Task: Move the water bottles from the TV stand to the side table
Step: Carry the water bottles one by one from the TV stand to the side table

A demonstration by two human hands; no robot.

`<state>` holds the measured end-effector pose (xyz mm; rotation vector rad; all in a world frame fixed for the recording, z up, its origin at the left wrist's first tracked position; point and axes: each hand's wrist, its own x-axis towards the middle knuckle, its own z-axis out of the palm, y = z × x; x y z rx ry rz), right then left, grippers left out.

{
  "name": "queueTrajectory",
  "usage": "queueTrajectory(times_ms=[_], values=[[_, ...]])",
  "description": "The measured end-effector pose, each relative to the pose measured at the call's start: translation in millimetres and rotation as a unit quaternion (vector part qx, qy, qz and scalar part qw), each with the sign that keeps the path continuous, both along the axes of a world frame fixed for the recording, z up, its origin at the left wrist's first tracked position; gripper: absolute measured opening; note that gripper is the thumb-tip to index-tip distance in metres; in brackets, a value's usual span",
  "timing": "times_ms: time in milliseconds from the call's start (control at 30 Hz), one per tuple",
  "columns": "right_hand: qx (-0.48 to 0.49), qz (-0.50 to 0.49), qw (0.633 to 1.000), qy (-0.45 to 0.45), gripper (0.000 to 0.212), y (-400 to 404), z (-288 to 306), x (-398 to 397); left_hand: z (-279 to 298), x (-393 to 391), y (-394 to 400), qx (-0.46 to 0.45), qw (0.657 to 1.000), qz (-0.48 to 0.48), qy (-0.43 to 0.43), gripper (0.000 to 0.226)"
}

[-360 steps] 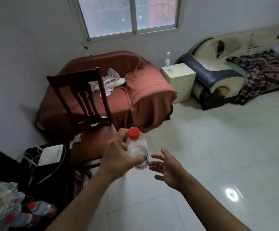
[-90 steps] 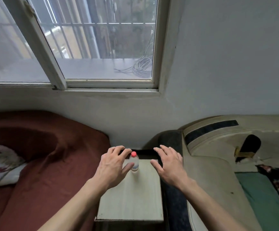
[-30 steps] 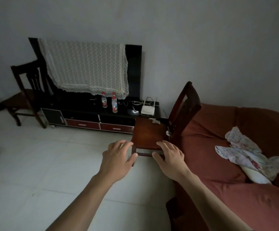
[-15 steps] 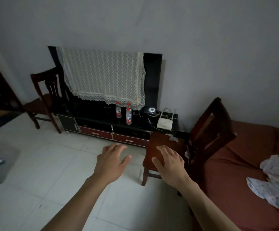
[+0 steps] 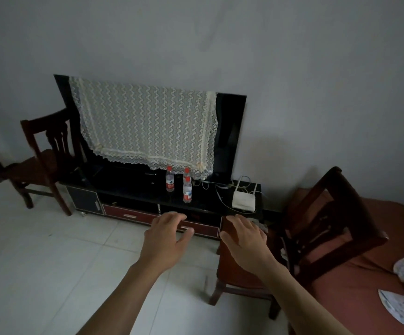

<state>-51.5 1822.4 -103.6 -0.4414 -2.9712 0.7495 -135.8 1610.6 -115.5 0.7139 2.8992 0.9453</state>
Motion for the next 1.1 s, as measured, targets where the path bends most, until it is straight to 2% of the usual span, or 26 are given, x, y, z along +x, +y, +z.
queueTrajectory(times_ms=[167, 433, 733, 933, 1100], values=[[0.006, -0.025, 1.000, 0.005, 0.059, -21, 1, -62, -6, -74, -15, -0.001, 1.000, -0.009, 0.010, 0.046], [-0.002, -0.016, 0.999, -0.046, 0.060, -26, -22, -144, -39, -134, -13, 0.014, 0.999, -0.013, -0.029, 0.047], [-0.060, -0.014, 0.997, -0.056, 0.060, 25, -58, -273, -55, -261, 28, -0.031, 0.999, 0.012, -0.030, 0.044], [-0.051, -0.006, 0.998, -0.047, 0.056, 70, -57, -363, -47, -336, 71, -0.036, 0.999, 0.019, -0.021, 0.044], [-0.055, -0.017, 0.996, -0.061, 0.059, 105, -66, -403, -60, -380, 98, -0.042, 0.997, 0.026, -0.057, 0.048]])
